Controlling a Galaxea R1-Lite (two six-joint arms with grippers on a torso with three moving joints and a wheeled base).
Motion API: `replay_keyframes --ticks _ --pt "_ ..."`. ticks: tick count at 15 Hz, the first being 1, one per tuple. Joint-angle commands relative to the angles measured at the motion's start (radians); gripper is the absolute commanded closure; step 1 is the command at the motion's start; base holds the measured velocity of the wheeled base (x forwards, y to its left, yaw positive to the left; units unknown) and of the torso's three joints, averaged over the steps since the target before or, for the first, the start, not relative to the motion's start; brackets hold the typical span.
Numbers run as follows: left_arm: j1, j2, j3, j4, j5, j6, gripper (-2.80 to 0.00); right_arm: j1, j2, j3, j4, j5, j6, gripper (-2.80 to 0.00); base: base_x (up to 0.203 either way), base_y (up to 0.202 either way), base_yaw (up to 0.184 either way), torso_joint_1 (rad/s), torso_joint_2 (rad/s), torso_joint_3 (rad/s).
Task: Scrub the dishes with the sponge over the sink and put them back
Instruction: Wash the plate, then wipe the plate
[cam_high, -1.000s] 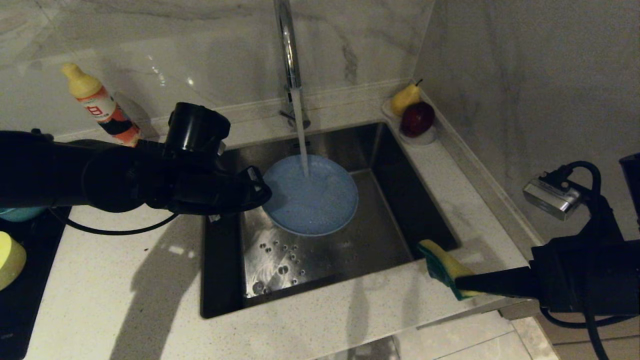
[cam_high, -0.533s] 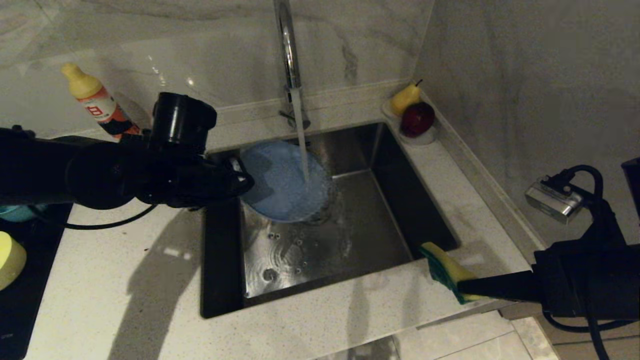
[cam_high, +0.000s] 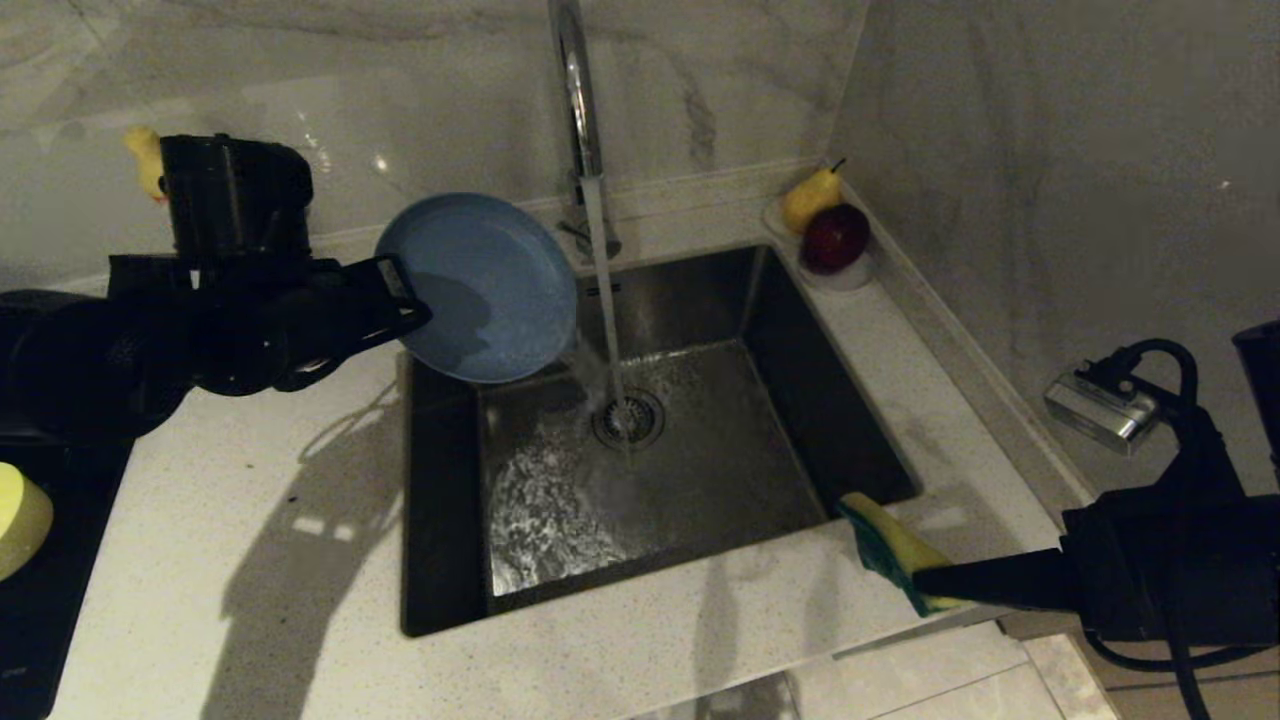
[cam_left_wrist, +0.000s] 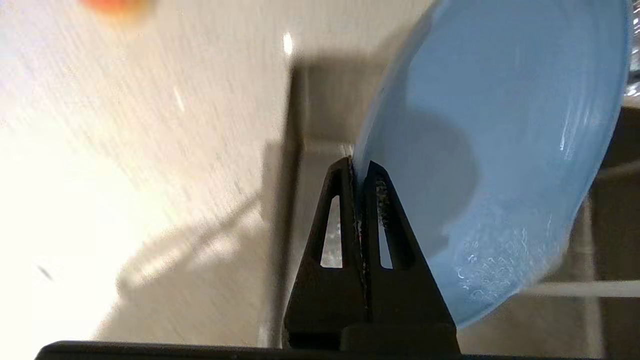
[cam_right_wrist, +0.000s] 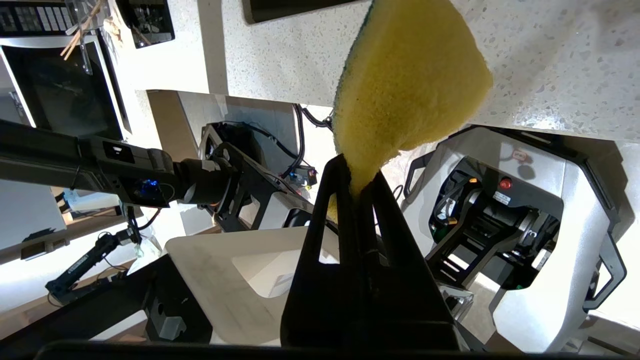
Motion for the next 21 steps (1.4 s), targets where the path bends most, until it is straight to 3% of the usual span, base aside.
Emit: replay_keyframes --ticks 1,4,6,11,14,15,18,20,21 --pt "0.001 -0.044 0.11 -0.212 0.01 0.128 0.0 0.0 0.004 -0.001 0.001 0.005 0.003 0.0 0.0 0.0 0.0 0.0 0.0 0.0" --pt "0.001 -0.056 0.258 -0.506 0.014 0.329 0.0 0.0 0.006 -0.001 0.0 0.006 0.003 0.0 0.0 0.0 0.0 0.0 0.0 0.0" --pt "0.0 -0.051 0.324 -0.662 0.011 0.411 0.0 0.0 0.003 -0.006 0.001 0.004 0.003 0.0 0.0 0.0 0.0 0.0 0.0 0.0" --pt "0.0 -0.072 0.34 -0.682 0.008 0.424 0.0 0.0 -0.005 -0.009 0.001 0.006 0.003 0.0 0.0 0.0 0.0 0.0 0.0 0.0" --pt "0.002 -0.11 0.325 -0.523 0.015 0.372 0.0 0.006 -0.003 -0.015 0.0 0.006 0.004 0.0 0.0 0.0 0.0 0.0 0.0 0.0" --pt "0.002 -0.142 0.309 -0.396 0.012 0.324 0.0 0.006 -0.006 -0.014 0.001 0.006 0.004 0.0 0.0 0.0 0.0 0.0 0.0 0.0" --pt "0.001 -0.274 0.246 0.101 -0.028 0.114 0.0 0.005 0.001 -0.014 0.0 0.001 0.006 0.0 0.0 0.0 0.0 0.0 0.0 0.0" --pt "-0.001 -0.349 0.225 0.326 -0.113 -0.073 0.0 0.005 0.001 -0.012 0.0 0.0 0.006 0.0 0.0 0.0 0.0 0.0 0.0 0.0" --pt "-0.001 -0.38 0.248 0.391 -0.139 -0.114 0.0 0.005 0.005 -0.009 0.0 0.0 0.006 0.0 0.0 0.0 0.0 0.0 0.0 0.0"
